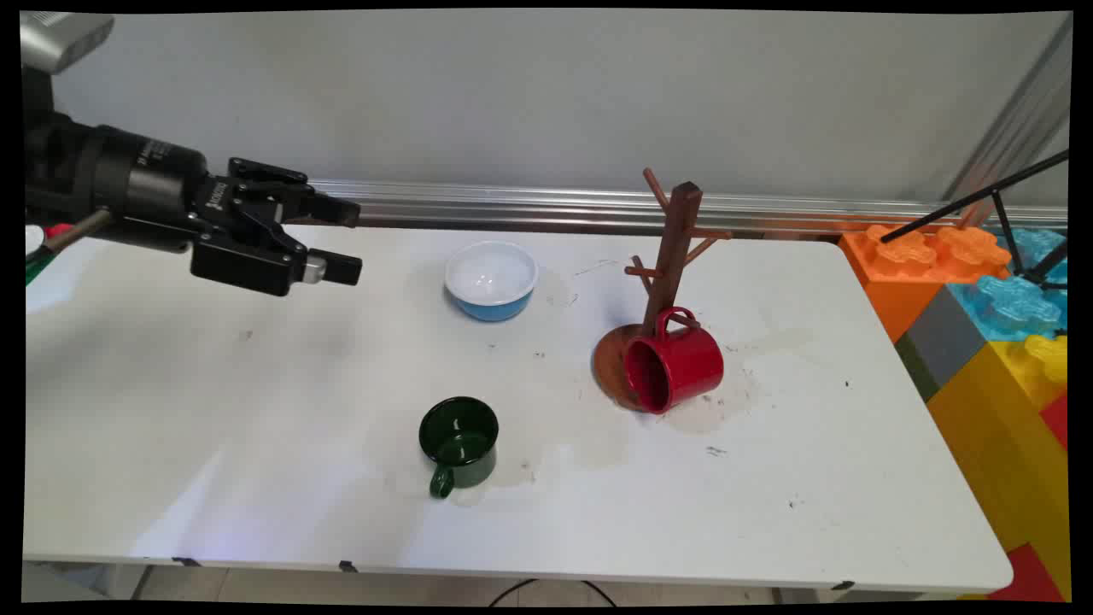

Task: Pick up the red mug from the rack

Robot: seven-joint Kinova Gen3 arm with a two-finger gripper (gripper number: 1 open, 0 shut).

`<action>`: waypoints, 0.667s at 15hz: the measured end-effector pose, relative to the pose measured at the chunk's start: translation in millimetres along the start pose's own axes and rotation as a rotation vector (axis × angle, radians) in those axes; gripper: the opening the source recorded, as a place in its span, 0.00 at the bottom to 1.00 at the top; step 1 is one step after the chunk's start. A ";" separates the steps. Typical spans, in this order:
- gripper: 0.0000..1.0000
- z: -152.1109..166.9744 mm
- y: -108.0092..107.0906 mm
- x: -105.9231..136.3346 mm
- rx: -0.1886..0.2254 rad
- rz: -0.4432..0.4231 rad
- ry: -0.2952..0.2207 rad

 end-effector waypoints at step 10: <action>1.00 65.3 30.7 1.8 0.059 -0.074 -0.040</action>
